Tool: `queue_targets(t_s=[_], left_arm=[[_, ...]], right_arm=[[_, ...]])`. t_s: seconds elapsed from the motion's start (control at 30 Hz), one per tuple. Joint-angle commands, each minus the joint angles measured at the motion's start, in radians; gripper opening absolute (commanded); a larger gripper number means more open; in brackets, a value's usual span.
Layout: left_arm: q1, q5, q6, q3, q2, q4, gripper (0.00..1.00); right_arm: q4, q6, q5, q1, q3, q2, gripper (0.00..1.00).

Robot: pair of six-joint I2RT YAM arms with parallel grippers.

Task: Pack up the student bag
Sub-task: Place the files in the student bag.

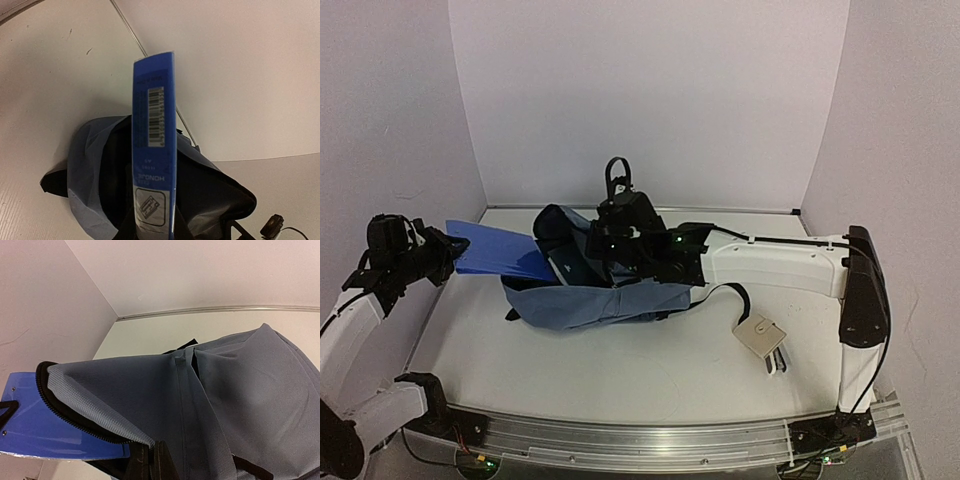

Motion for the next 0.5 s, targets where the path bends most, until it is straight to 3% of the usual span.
queue_targets(t_s=[0.0,0.27,0.47], left_arm=[[-0.005,0.064,-0.069,-0.009,-0.013,0.164,0.0],[-0.072,0.046,-0.117,-0.048,0.008,0.221,0.0],[-0.196,-0.036,-0.148,-0.077,0.06,0.293,0.0]], right_arm=[[0.095,0.019,0.001,-0.002,0.007,-0.088,0.0],[0.095,0.001,-0.005,-0.002,0.021,-0.083,0.0],[0.127,0.001,-0.015,-0.001,0.026,-0.085,0.0]])
